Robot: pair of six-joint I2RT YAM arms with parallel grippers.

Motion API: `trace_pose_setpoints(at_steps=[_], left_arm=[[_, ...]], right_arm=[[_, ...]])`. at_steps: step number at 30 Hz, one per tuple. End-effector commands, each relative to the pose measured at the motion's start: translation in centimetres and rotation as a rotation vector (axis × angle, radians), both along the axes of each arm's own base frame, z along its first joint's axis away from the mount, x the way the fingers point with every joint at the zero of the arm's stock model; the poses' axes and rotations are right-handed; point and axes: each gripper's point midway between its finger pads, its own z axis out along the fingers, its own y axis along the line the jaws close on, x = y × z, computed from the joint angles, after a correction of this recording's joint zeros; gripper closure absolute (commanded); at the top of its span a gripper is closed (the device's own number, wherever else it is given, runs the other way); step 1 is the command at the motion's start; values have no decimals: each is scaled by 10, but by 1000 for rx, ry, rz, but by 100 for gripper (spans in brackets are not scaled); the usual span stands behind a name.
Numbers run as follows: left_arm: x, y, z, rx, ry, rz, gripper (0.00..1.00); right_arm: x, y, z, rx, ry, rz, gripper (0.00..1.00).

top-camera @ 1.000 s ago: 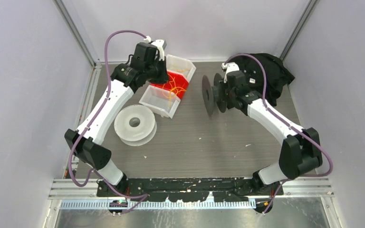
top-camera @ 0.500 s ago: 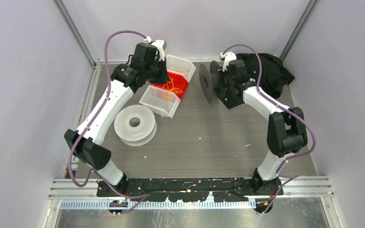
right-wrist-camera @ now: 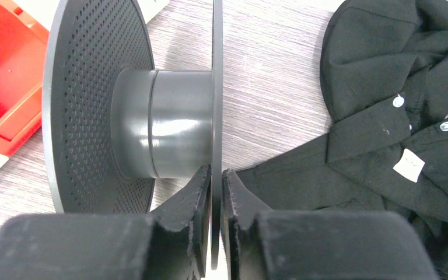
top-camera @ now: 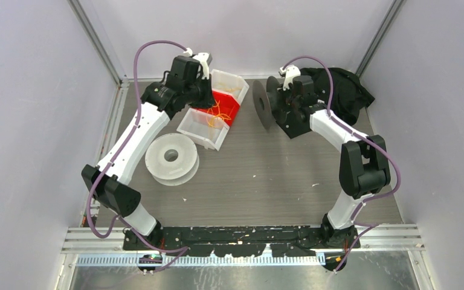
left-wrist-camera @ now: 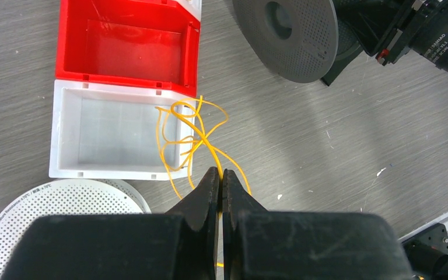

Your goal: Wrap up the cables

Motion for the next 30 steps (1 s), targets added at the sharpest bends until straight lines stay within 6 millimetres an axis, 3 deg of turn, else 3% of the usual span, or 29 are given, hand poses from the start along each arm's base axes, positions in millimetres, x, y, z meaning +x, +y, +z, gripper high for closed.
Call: trace_pose_setpoints(at_steps=[1,6,15,18,22,25,30], left_arm=[[-6,-4,23,-55,-53,-21,99],[-6,-7,22,-67,-48,-32,100],[-7,-12,21,-90,-36,-43,99],[-7,-14,22,-98,-35,-49,100],[-7,-17,23,-106,-40,-62,99],[-7,-20,25,-115,-49,-81,100],[-18,-27,34,-101,-101,-221,99]], right_arm=[[4,-8,34,-2,-104,-28,78],[-2,-16,44,-12,-123,-68,69],[-17,-32,93,-21,-214,-122,59],[-29,-35,116,0,-243,-127,55],[-51,-35,167,78,-333,-122,46],[-69,-22,195,163,-351,-63,44],[-113,38,217,412,-260,157,43]])
